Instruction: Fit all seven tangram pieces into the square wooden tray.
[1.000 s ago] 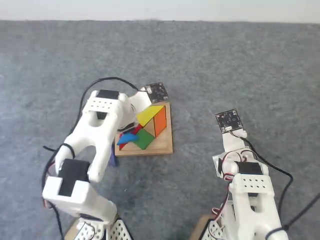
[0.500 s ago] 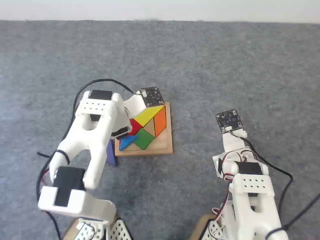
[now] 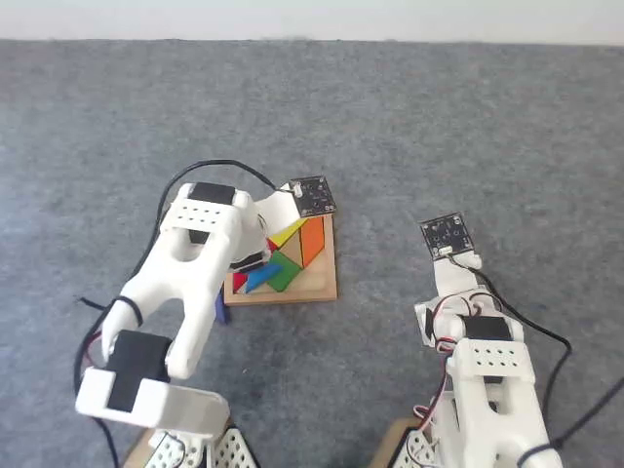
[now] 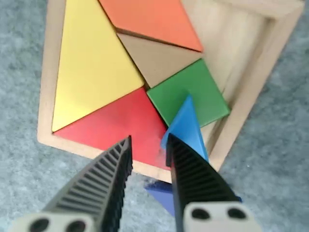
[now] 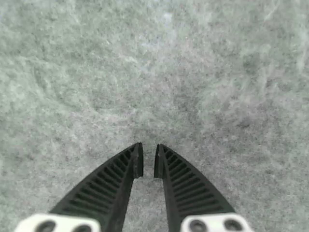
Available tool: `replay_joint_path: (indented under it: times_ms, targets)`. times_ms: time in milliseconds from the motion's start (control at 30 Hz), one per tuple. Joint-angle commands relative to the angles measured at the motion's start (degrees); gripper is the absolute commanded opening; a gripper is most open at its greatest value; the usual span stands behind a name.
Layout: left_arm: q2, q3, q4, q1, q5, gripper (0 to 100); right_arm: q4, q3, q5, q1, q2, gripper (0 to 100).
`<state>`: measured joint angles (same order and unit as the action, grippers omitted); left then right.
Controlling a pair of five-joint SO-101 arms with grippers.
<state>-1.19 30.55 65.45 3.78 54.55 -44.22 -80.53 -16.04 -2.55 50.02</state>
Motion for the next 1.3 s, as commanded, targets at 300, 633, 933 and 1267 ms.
replay_joint_path:
  times_ms: [300, 633, 933, 1267]
  targets:
    - [0.62, -6.2, -3.08, 2.2, -7.56, 12, 1.01, 0.18, -0.62, 0.48, 0.92, 6.1]
    - [-3.52, -5.32, -4.31, 2.81, -10.02, 12, 1.01, 0.18, -0.62, 0.48, 0.92, 6.1]
    - [-0.26, -1.45, 0.26, 5.89, -9.93, 12, 1.01, 0.18, -0.62, 0.48, 0.92, 6.1]
    - [0.35, 1.63, -2.02, 3.69, -9.85, 12, 1.01, 0.18, -0.62, 0.48, 0.92, 6.1]
